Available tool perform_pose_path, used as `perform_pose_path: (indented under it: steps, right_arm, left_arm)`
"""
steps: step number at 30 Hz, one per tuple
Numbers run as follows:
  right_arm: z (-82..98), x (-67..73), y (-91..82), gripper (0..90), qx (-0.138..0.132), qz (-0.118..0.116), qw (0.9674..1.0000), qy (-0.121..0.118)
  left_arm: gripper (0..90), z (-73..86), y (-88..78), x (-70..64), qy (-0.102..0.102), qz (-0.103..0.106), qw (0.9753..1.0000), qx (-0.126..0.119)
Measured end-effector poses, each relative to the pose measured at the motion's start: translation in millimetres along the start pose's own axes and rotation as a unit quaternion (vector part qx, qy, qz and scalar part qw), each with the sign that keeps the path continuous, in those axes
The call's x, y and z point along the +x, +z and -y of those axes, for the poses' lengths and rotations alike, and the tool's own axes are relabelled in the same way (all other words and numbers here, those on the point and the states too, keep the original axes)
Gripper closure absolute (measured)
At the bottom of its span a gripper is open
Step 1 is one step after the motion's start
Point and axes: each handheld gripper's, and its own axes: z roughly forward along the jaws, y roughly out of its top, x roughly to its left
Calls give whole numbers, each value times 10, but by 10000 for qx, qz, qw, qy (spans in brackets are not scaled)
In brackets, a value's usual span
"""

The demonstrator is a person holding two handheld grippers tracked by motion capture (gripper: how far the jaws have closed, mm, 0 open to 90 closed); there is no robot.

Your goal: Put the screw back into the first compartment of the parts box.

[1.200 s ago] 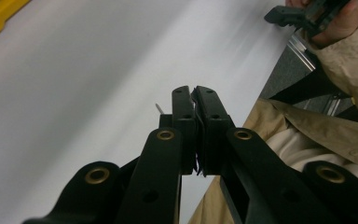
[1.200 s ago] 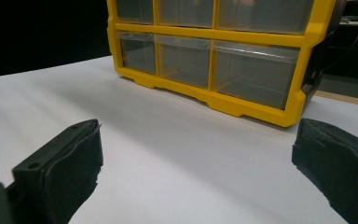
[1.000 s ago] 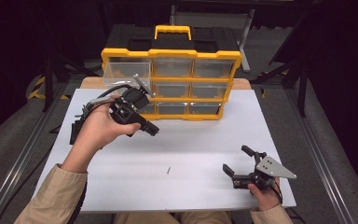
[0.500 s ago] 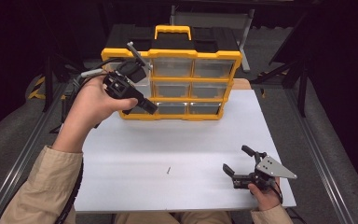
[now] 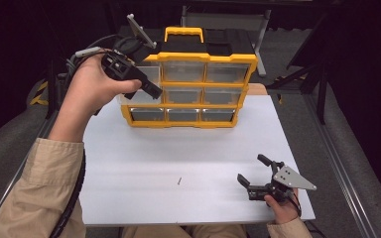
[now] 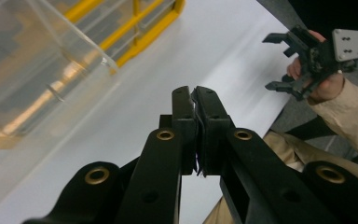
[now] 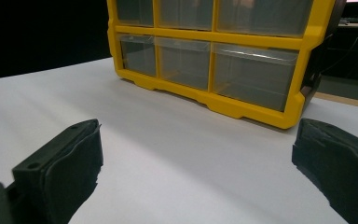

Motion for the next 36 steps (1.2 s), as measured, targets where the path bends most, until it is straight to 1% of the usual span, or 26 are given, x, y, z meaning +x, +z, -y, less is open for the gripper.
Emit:
perform_pose_path:
  steps: [1, 2, 3, 4, 6, 8, 9, 10, 12, 14, 16, 17, 19, 22, 24, 28, 30, 31, 32, 33, 36]
  right_arm:
    - [0, 1, -1, 21, 5, 3, 10000, 13]
    - [1, 0, -3, 21, 8, 0, 10000, 13]
    - [1, -2, -3, 21, 4, 0, 10000, 5]
    - [0, 0, -3, 21, -14, -9, 10000, 34]
    - [0, -6, -5, 21, -2, 0, 10000, 10]
    - [0, -7, -6, 21, -3, 2, 10000, 6]
    - [-1, -7, -7, 21, -6, 3, 10000, 6]
    - [-4, 1, -7, 21, -25, -7, 10000, 61]
    - [-5, 0, -6, 20, -22, -2, 10000, 61]
    - [-5, -2, -6, 20, -24, -4, 10000, 60]
    - [-8, -7, -10, 21, -39, -6, 10000, 28]
    - [-9, -7, -11, 21, -43, -8, 10000, 33]
    - [-10, -7, -13, 21, -43, -7, 10000, 34]
    - [-10, -8, -13, 21, -41, -11, 10000, 43]
    - [-12, -9, -13, 21, -47, -7, 10000, 43]
    - [-11, -10, -13, 20, -51, -5, 10000, 45]
    - [-9, -10, -12, 21, -55, -8, 10000, 54]
    - [-9, -11, -12, 21, -55, -7, 10000, 52]
    - [-8, -11, -13, 21, -49, -15, 10000, 62]
    - [-9, -9, -12, 21, -56, -16, 9999, 82]
    - [-8, -12, -13, 21, -68, -7, 9999, 82]
  left_arm:
    - [878, -25, -21, 28, -8, -62, 10000, -31]
    - [878, -36, -30, 35, -60, -76, 10000, -20]
    - [878, -54, -43, 58, -47, -164, 9998, -36]
    - [878, -74, -54, 92, -77, -204, 9997, -73]
    - [878, -97, -73, 133, -154, -255, 9994, -161]
    - [878, -117, -82, 164, -177, -298, 9992, -178]
    - [878, -131, -87, 189, -198, -399, 9988, -191]
    - [878, -142, -86, 210, -219, -432, 9987, -178]
    - [878, -155, -84, 246, -258, -513, 9981, -217]
    - [878, -166, -76, 313, -325, -710, 9966, -244]
    - [877, -163, -61, 358, -329, -787, 9959, -305]
    - [877, -158, -44, 399, -336, -785, 9958, -326]
    - [877, -154, -26, 423, -363, -788, 9957, -318]
    - [877, -133, 25, 500, -406, -893, 9946, -333]
    - [877, -117, 54, 551, -454, -879, 9945, -356]
    - [876, -90, 100, 628, -498, -936, 9936, -389]
    - [872, -80, 113, 652, -526, -964, 9929, -465]
    - [865, -74, 113, 661, -553, -1004, 9918, -574]
    - [832, -72, 113, 664, -543, -1025, 9916, -579]
    - [820, -69, 111, 665, -554, -1037, 9914, -566]
    - [775, -63, 90, 642, -575, -981, 9917, -605]
